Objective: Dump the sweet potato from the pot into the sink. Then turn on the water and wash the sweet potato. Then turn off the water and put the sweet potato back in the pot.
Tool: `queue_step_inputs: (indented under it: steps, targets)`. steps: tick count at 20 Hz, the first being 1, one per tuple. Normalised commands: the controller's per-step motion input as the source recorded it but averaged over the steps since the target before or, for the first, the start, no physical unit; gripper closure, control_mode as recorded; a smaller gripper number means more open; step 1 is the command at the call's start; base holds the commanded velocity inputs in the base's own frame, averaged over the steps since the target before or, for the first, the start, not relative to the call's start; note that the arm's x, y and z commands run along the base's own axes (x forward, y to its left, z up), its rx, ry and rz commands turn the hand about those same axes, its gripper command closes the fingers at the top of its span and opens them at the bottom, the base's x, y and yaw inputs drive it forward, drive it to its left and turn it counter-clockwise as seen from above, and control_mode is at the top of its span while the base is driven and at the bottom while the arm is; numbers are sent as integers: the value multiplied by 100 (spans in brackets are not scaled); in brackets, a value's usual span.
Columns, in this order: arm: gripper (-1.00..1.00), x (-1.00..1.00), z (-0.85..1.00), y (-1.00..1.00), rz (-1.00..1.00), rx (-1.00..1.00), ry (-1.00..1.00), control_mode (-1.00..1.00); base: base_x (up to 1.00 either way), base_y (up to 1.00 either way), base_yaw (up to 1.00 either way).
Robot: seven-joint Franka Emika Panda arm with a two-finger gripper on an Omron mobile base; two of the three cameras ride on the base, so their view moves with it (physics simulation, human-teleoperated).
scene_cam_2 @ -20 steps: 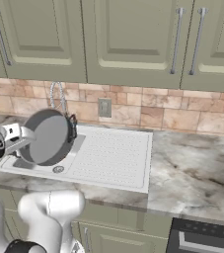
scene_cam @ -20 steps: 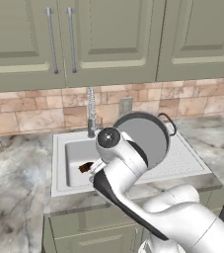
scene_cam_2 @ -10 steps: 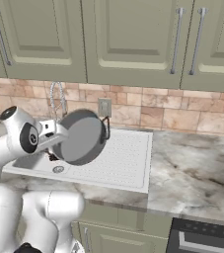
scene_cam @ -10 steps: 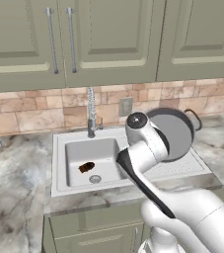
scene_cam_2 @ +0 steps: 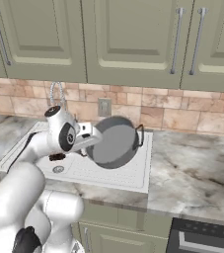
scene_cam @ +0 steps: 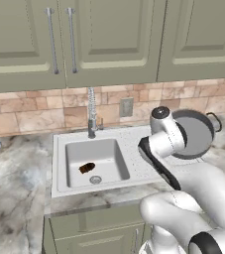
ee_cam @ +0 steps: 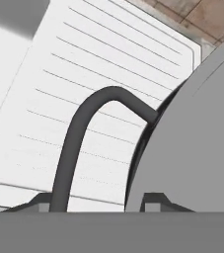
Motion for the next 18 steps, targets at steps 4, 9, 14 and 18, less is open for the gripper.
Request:
queue_step_inputs:
  steps: [4,9,14,18]
  targets:
    - [100,58,-31,-83,-14,0,17,-100,0,0,0]
    - [100,60,-35,-79,-12,0,19,-100,0,0,0]
    - [100,41,-20,-81,-7,0,12,-100,0,0,0]
    - [100,13,-16,-85,-1,0,4,-100,0,0,0]
